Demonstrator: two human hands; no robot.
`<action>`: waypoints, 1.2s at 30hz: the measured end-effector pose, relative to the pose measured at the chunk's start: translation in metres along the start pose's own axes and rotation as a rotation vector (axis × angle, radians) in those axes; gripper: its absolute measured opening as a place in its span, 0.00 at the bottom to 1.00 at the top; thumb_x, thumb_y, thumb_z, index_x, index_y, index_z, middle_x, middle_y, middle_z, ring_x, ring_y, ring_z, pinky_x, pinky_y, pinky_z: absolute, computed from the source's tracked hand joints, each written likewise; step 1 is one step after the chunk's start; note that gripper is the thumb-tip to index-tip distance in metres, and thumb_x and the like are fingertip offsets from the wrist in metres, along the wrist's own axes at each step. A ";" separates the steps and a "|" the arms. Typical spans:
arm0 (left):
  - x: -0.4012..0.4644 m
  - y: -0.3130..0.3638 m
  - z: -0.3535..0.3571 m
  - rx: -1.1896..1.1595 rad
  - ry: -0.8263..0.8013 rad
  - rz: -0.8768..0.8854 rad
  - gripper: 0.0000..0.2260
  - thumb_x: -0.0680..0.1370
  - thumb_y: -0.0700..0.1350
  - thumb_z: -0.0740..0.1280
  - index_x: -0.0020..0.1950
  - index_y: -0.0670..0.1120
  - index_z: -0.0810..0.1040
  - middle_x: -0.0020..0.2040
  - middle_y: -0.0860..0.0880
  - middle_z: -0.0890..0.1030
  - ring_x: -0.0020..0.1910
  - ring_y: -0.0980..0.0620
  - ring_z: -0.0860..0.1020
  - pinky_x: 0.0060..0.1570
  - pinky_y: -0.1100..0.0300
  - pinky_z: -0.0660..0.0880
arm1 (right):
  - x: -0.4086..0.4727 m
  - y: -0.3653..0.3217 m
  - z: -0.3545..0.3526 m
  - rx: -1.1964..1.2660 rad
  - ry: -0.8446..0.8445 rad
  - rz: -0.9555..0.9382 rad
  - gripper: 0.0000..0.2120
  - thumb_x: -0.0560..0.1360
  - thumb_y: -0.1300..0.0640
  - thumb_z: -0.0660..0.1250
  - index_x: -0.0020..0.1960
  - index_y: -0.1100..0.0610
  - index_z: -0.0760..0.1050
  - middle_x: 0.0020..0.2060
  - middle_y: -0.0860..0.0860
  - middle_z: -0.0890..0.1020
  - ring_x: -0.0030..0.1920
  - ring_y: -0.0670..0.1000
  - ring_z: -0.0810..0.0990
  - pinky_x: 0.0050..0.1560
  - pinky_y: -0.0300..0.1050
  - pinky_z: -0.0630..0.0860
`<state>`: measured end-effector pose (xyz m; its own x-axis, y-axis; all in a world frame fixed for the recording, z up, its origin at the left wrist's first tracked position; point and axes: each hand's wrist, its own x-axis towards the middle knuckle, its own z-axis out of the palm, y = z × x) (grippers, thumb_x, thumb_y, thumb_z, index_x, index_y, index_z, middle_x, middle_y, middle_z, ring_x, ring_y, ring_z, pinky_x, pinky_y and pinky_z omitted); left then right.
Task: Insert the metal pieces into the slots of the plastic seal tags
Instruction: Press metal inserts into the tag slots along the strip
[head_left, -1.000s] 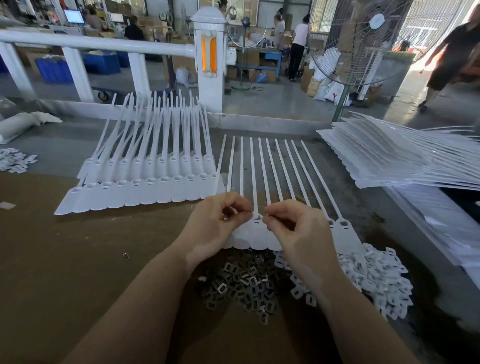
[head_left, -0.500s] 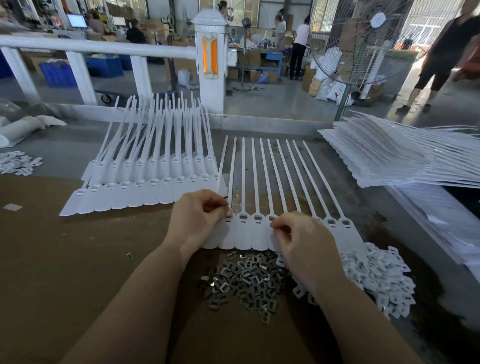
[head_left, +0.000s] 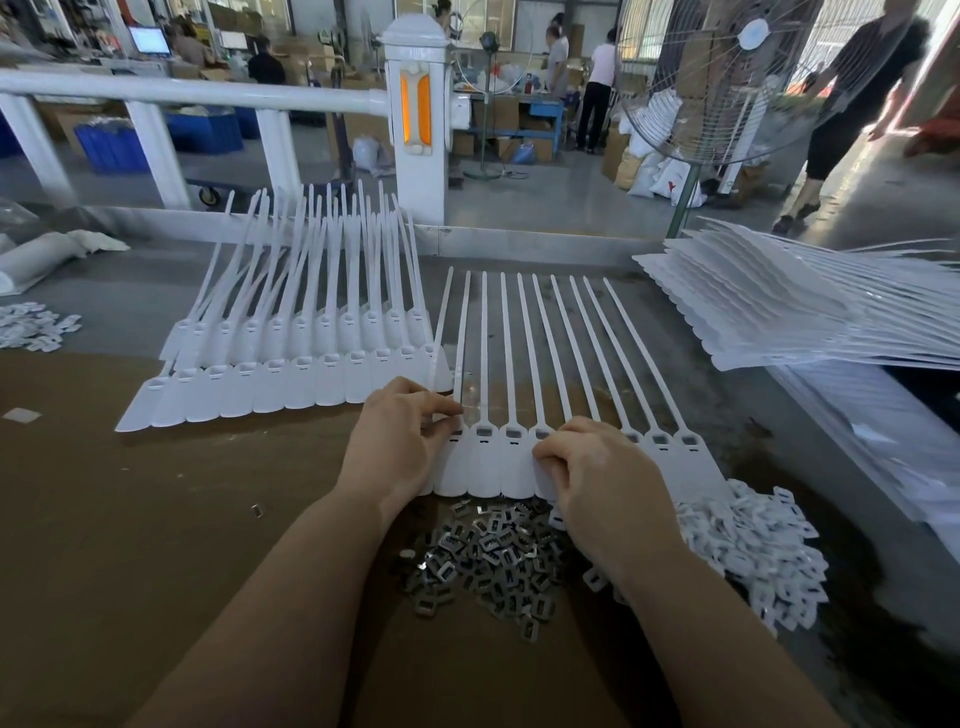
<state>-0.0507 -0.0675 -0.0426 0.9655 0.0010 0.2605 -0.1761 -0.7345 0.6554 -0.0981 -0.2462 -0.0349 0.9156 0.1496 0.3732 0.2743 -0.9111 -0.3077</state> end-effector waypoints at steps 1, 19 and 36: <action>0.000 0.000 0.000 -0.002 0.008 0.002 0.07 0.76 0.44 0.68 0.53 0.49 0.83 0.47 0.54 0.72 0.52 0.51 0.73 0.52 0.64 0.69 | 0.000 0.000 0.000 0.000 -0.004 0.000 0.11 0.74 0.65 0.63 0.52 0.56 0.81 0.45 0.49 0.80 0.48 0.49 0.75 0.48 0.36 0.69; -0.006 0.003 -0.006 -0.016 0.029 0.060 0.01 0.72 0.44 0.73 0.43 0.50 0.84 0.40 0.61 0.76 0.38 0.61 0.74 0.42 0.68 0.70 | -0.003 0.004 0.001 0.021 0.012 -0.027 0.09 0.73 0.65 0.66 0.50 0.58 0.82 0.44 0.51 0.81 0.47 0.50 0.76 0.48 0.37 0.68; -0.004 0.002 -0.007 0.073 -0.026 0.045 0.04 0.75 0.45 0.69 0.45 0.53 0.84 0.39 0.64 0.72 0.37 0.64 0.72 0.35 0.77 0.66 | -0.005 0.003 0.000 0.045 0.035 -0.031 0.08 0.75 0.63 0.64 0.46 0.58 0.82 0.41 0.50 0.81 0.45 0.49 0.76 0.46 0.37 0.71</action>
<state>-0.0564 -0.0643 -0.0371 0.9617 -0.0497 0.2697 -0.2058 -0.7808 0.5899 -0.1020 -0.2493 -0.0376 0.8957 0.1636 0.4135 0.3164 -0.8879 -0.3341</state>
